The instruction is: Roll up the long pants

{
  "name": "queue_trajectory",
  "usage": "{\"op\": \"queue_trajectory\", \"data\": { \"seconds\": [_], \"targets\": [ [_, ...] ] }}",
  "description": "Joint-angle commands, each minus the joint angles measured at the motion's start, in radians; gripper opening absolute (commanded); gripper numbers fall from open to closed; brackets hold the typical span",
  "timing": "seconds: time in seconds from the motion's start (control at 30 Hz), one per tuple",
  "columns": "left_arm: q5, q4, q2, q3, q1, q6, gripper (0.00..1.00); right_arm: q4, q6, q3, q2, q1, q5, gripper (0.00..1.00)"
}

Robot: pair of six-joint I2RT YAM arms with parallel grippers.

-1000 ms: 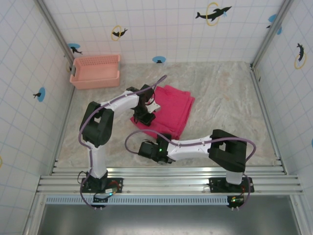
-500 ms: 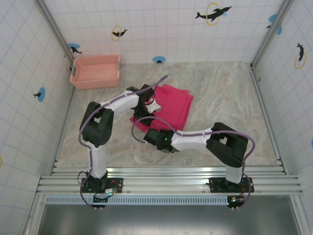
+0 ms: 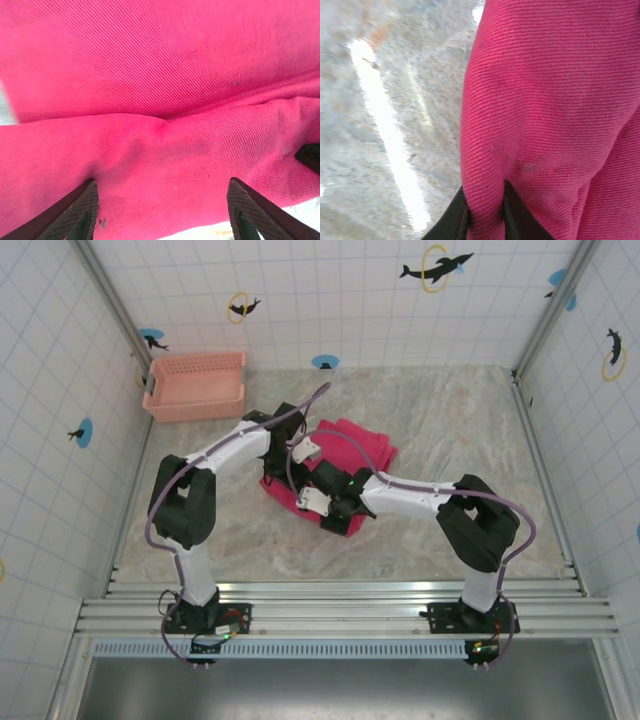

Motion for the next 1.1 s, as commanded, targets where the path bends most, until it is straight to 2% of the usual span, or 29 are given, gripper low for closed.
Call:
{"op": "queue_trajectory", "data": {
  "seconds": [0.0,0.13,0.27,0.37,0.6,0.8,1.07],
  "targets": [
    [-0.064,-0.008,-0.105,0.012,0.029,-0.028,0.74,-0.067,0.059,-0.012,-0.036,-0.025,-0.318,0.13],
    [-0.097,-0.029,-0.166,0.041,0.062,-0.023,0.77,0.101,0.204,-0.088,-0.085,-0.111,-0.501,0.12],
    [-0.120,-0.055,-0.175,0.054,0.061,-0.009,0.77,0.498,0.519,-0.241,-0.110,-0.233,-0.696,0.12],
    [-0.109,-0.047,-0.168,0.037,0.062,-0.009,0.77,0.702,0.721,-0.291,-0.079,-0.301,-0.763,0.11],
    [-0.062,-0.021,-0.126,0.019,0.056,-0.028,0.77,0.674,0.795,-0.260,0.023,-0.378,-0.749,0.12],
    [-0.055,0.004,-0.056,0.059,0.026,-0.047,0.77,0.822,0.990,-0.297,0.104,-0.435,-0.721,0.11],
    [-0.050,0.030,0.113,0.211,-0.021,-0.106,0.79,0.845,0.994,-0.322,0.193,-0.452,-0.732,0.11]
  ]
}}
